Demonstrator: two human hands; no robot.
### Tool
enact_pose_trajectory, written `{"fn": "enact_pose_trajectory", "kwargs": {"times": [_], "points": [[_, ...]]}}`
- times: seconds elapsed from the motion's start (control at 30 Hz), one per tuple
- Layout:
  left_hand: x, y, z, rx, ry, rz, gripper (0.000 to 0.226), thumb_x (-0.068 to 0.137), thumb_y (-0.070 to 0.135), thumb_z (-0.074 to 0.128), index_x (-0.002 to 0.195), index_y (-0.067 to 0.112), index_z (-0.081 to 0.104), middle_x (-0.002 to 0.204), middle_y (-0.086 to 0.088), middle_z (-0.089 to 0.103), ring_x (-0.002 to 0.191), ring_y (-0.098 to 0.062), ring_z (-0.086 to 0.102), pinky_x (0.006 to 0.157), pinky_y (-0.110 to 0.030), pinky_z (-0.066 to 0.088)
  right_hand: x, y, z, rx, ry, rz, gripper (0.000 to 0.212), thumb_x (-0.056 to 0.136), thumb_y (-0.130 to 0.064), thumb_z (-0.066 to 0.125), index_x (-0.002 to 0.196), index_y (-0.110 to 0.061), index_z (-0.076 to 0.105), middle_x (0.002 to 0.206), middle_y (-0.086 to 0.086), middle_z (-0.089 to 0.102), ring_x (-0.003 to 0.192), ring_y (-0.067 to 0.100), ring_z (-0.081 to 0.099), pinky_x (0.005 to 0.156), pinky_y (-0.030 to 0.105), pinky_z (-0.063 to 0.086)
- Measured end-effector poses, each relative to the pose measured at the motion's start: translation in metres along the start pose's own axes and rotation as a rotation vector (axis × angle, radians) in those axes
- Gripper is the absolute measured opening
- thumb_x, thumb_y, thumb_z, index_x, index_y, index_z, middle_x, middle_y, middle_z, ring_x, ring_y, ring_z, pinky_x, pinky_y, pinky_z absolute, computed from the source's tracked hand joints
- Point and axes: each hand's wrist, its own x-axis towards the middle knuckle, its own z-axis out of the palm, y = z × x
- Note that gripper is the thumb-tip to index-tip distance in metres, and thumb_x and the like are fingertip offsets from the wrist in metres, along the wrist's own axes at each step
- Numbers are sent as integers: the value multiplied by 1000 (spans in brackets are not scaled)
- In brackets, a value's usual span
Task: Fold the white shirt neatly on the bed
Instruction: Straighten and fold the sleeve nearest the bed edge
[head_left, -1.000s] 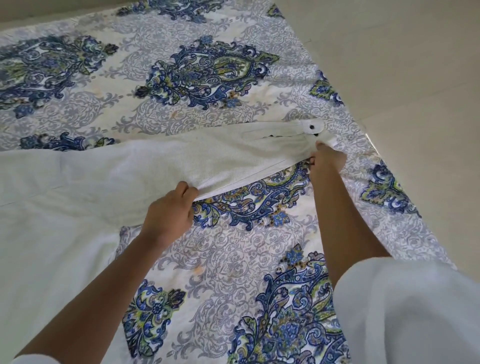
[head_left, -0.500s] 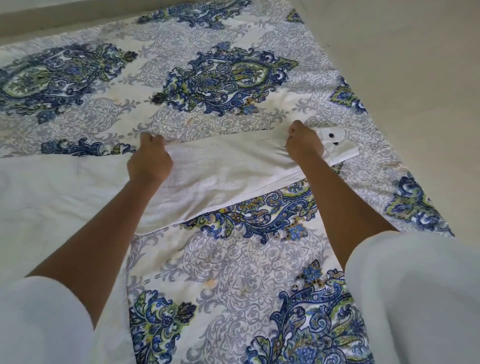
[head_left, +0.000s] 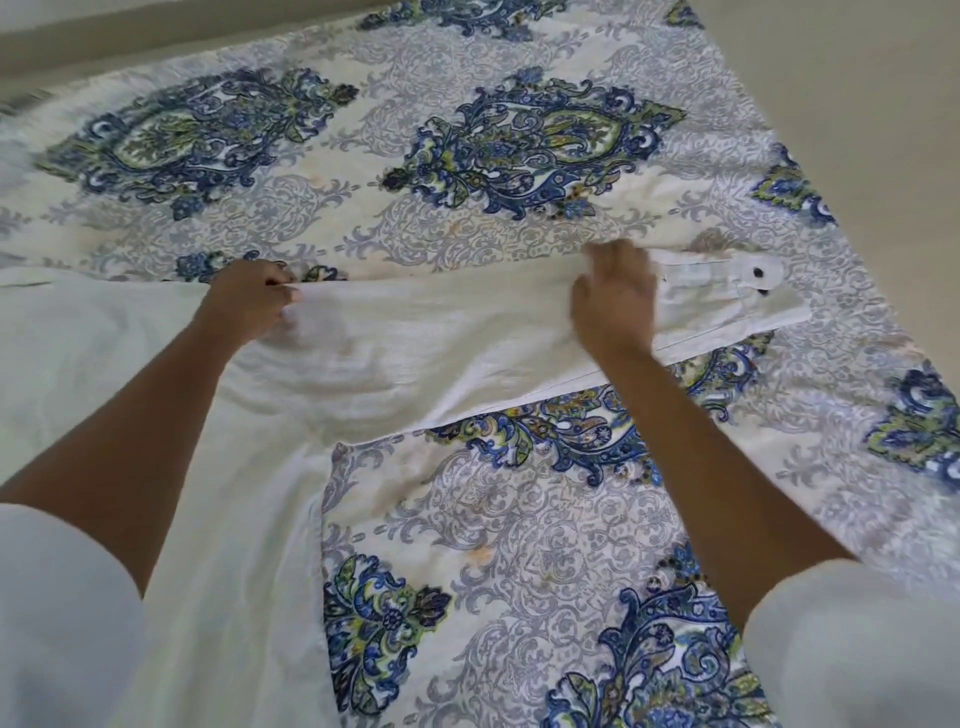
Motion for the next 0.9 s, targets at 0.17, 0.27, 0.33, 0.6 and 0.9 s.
{"fn": "enact_pose_trajectory", "kwargs": {"times": [0.17, 0.27, 0.33, 0.6, 0.9], "points": [[-41, 10, 37, 102, 395, 293, 31, 87, 8, 54, 116, -5, 54, 122, -28, 48, 112, -41, 48, 93, -43, 39, -52, -86, 47, 134, -132, -297, 45, 92, -17, 42, 135, -3, 44, 147, 19, 37, 140, 32, 27, 113, 48, 21], [-80, 7, 69, -2, 381, 381, 44, 96, 20, 39, 133, -4, 41, 140, -24, 37, 127, -36, 40, 103, -44, 36, -80, -138, 66, 82, -312, -510, 52, 97, -22, 34, 146, -7, 24, 157, 15, 16, 146, 29, 9, 119, 47, 8], [-94, -12, 84, 102, 221, 363, 60, 98, 36, 23, 143, -3, 29, 152, -21, 24, 139, -32, 27, 111, -47, 30, -84, -142, 75, 0, -369, -583, 55, 99, -27, 28, 150, -11, 15, 159, 9, 8, 147, 24, 2, 119, 46, 1], [-68, -65, 59, 454, 198, 232, 75, 90, 54, 4, 150, 9, 6, 158, -10, 1, 146, -26, 0, 116, -45, 2, -23, -3, 39, -246, -237, -104, 57, 99, -42, 8, 150, -19, -3, 159, 0, -6, 147, 18, -4, 117, 42, 1], [-64, -86, 37, 454, 120, 444, 67, 94, 41, 16, 148, 1, 11, 157, -14, 10, 144, -24, 15, 115, -41, 19, -69, -154, 84, -62, -320, -499, 56, 99, -36, 23, 150, -16, 15, 159, 6, 4, 147, 25, 1, 119, 50, 3]]}}
